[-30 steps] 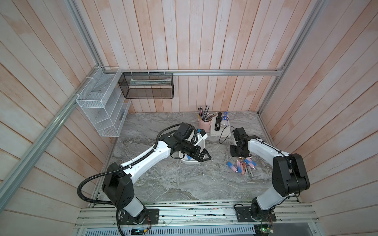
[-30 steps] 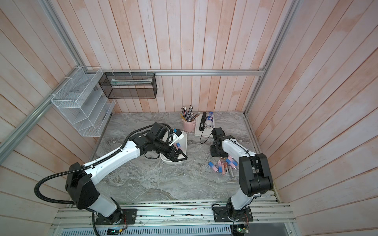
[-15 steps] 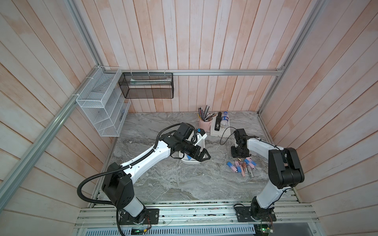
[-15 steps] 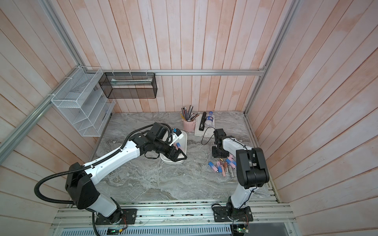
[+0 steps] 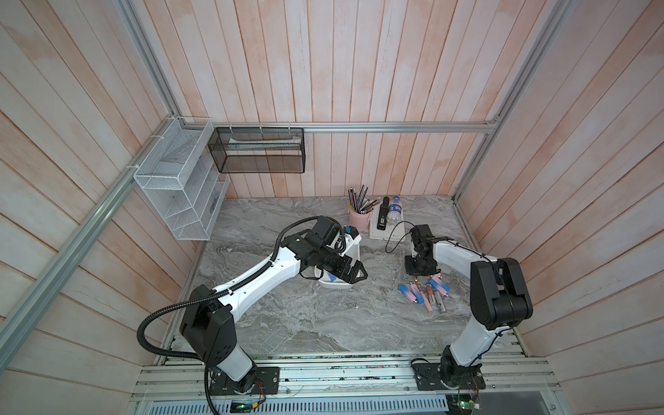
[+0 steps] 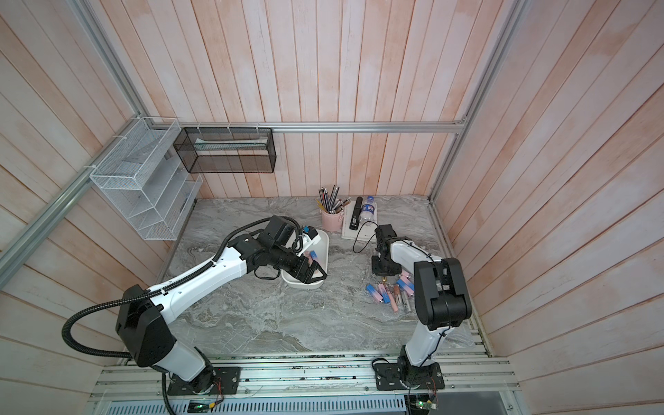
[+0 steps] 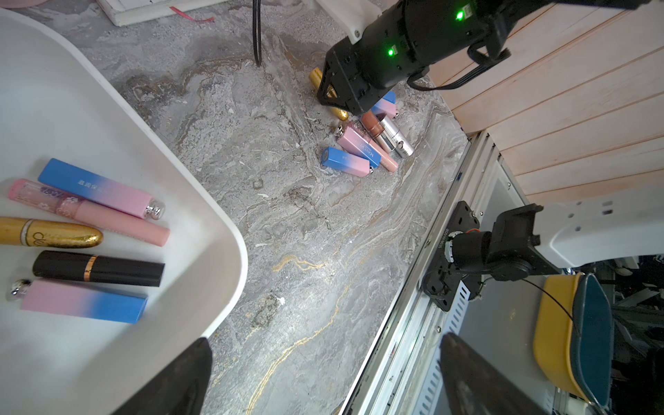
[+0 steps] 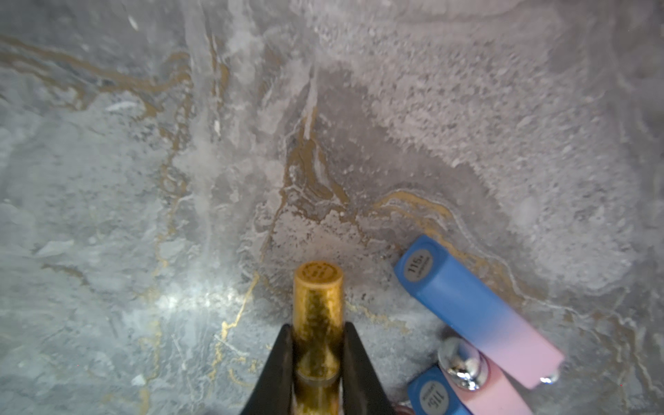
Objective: Put the lipstick into the storage box
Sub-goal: Pick up the lipstick at the center of the board, then place the lipstick in the storage box.
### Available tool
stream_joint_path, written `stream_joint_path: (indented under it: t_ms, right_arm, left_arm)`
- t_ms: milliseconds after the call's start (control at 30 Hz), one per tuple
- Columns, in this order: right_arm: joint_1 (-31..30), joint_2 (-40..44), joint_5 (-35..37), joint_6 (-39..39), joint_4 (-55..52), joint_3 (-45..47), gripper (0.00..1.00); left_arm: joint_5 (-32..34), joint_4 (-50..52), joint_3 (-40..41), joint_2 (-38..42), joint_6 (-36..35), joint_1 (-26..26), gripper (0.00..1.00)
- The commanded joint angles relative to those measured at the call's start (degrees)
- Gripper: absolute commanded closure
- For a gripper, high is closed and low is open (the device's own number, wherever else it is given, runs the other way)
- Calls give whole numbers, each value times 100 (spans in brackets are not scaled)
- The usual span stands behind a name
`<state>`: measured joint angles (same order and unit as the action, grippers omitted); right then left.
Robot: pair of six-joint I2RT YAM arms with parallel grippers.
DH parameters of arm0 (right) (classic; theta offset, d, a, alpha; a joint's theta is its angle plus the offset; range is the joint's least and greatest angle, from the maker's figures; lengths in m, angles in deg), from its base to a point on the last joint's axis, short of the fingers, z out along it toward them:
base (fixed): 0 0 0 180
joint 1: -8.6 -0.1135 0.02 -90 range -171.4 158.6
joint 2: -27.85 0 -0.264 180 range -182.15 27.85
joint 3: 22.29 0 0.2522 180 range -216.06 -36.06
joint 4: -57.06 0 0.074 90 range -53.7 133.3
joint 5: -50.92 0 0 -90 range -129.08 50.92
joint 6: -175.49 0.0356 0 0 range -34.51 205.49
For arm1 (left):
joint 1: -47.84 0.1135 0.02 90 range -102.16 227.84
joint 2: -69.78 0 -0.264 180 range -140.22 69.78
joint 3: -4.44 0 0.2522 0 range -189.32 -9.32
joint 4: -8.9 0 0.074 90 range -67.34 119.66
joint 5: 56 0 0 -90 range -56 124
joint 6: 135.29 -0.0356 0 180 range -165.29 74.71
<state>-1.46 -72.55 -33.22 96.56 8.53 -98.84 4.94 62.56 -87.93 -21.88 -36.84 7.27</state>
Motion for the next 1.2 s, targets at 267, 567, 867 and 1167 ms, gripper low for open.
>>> stream_joint_path:
  t_ms: [267, 567, 867, 1167]
  right_arm:
    - [-1186, 70, -25, 593, -788, -1664, 80]
    - [-2147, -978, -260, 749, -1043, -3326, 79]
    - [-2858, -2068, -573, 864, -1048, -4274, 79]
    - [-3150, -2396, -714, 770, -1157, -4649, 64]
  left_arm:
    - [119, -111, 372, 125, 95, 198, 0]
    - [145, -123, 1146, 822, 180, 488, 0]
    - [332, -88, 1623, 1377, 245, 558, 0]
    - [334, -40, 1683, 1492, 135, 621, 0]
